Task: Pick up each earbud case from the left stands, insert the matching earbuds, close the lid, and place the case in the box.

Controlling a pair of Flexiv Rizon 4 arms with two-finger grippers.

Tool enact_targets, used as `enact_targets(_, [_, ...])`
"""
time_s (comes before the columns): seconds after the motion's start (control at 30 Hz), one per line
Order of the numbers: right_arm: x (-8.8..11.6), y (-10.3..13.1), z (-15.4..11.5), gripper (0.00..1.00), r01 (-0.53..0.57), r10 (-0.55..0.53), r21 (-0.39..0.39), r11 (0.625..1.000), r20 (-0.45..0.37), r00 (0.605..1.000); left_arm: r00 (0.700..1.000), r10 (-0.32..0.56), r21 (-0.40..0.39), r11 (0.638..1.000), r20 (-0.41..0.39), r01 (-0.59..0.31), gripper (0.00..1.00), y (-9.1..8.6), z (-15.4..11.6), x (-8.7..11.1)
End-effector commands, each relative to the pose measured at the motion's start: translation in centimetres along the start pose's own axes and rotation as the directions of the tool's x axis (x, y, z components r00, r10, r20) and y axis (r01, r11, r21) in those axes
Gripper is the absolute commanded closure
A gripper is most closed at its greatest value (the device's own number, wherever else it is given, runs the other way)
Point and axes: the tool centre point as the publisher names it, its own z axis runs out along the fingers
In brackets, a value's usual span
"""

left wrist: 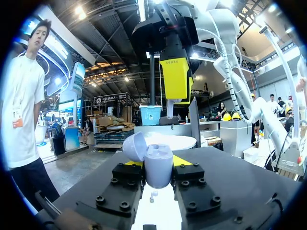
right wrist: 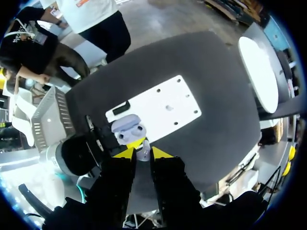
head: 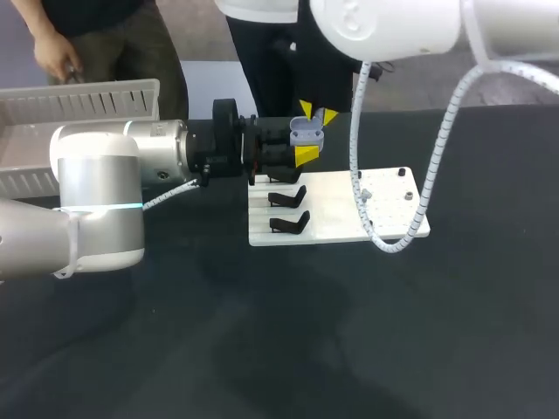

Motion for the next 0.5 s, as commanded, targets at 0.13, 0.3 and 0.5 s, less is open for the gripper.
enact_targets(0.13, [-0.7,0.7,0.6,1.00,0.015,-0.015,0.019,1.000,-0.001,1.000,1.000,0.002,-0.002,1.000,0.002,-0.002,1.00,0.0,0.0,0.0])
enact_targets(0.3, [-0.9,0.7,1.1,1.00,0.032,-0.032,0.044,0.999,0.009,0.999,1.000,0.002,-0.002,1.000,0.002,-0.002,1.00,0.0,0.0,0.0])
enact_targets(0.5, [-0.9,0.8,1.5,1.00,0.052,-0.052,0.072,0.996,0.007,0.999,1.000,0.002,-0.002,1.000,0.002,-0.002,1.00,0.0,0.0,0.0])
